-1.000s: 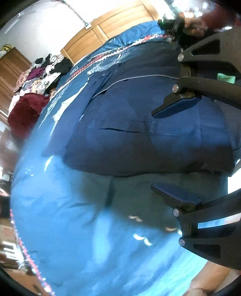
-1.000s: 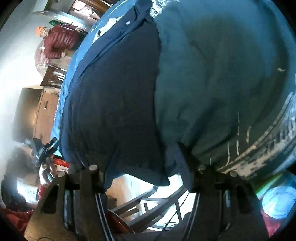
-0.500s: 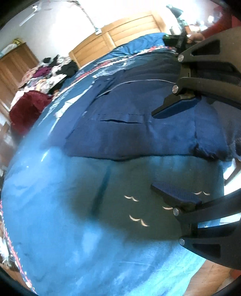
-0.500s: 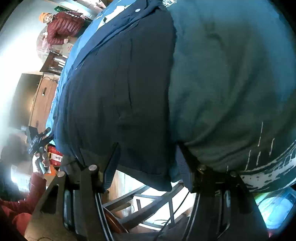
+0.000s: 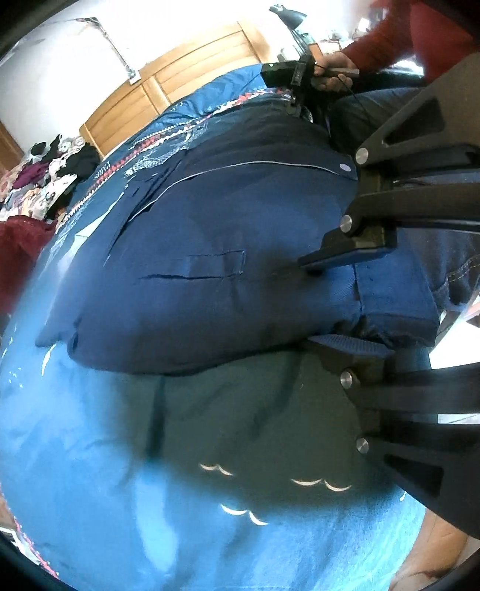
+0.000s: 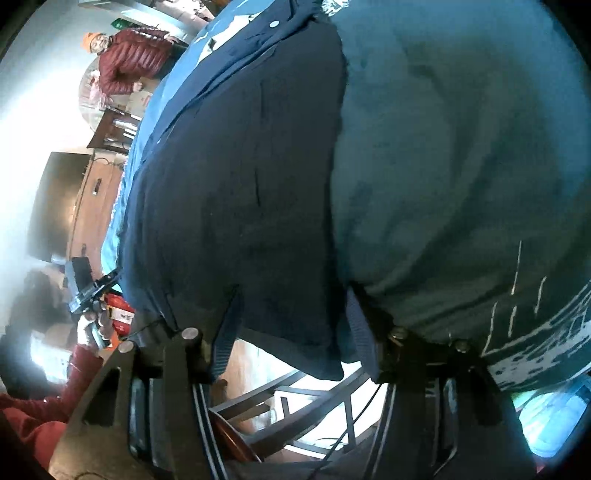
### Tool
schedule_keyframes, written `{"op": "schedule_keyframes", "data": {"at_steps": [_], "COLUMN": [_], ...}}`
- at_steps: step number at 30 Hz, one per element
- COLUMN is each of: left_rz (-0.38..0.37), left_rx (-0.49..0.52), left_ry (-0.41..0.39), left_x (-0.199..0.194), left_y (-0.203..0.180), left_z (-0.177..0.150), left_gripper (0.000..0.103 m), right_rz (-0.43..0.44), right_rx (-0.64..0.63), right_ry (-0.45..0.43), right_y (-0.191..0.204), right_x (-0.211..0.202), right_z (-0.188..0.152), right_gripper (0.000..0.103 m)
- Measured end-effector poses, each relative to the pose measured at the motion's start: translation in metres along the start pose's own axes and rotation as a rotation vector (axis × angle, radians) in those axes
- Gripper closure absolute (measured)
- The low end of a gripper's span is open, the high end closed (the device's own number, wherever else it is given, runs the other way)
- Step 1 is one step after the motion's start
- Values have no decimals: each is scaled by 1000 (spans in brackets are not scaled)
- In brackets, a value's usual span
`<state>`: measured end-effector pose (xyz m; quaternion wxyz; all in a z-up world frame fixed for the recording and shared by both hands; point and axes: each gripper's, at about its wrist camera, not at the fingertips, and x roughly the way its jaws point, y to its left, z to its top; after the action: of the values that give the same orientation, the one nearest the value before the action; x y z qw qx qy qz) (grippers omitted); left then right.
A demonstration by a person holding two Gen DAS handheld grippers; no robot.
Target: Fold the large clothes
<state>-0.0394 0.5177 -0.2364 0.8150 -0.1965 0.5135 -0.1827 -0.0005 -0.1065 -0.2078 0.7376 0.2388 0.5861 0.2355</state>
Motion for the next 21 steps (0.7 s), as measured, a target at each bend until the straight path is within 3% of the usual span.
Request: {"op": "schedule_keyframes", "data": {"at_steps": [4,7,8,14,15,16,18,21], "left_rz": [-19,-51,-46,19,22,26,24,-30], "left_rx": [32,32,30,61,62,66,57,14], "left_ry": [8,2,4,30,27,26,16,-25], "left_x": [-1,-8,-9,2,3,3,2,-12], "left_y": [-6,-6,-5,-4,-5,-6,-9,-13], "left_z": [-1,1,2,-1,-1,-1,-1,2], "left_gripper": [66,85,87,83,83,84,97,99], "right_rz": [18,11,4,-10,-15,-25,-12,91], "right_rx": [-33,-65,-70,-81,-87,-98,-106,-99], "right_ry": [27,41,42,46,41,35,-8,-98], "right_y": [9,15,15,19,21,24,32,47], "right_x": [6,9,10,16,15,13,-2,-37], "right_z": [-2,-1,0,-2,-3,-3,-4,-3], "right_gripper": [51,51,51,51,61,82,94,99]}}
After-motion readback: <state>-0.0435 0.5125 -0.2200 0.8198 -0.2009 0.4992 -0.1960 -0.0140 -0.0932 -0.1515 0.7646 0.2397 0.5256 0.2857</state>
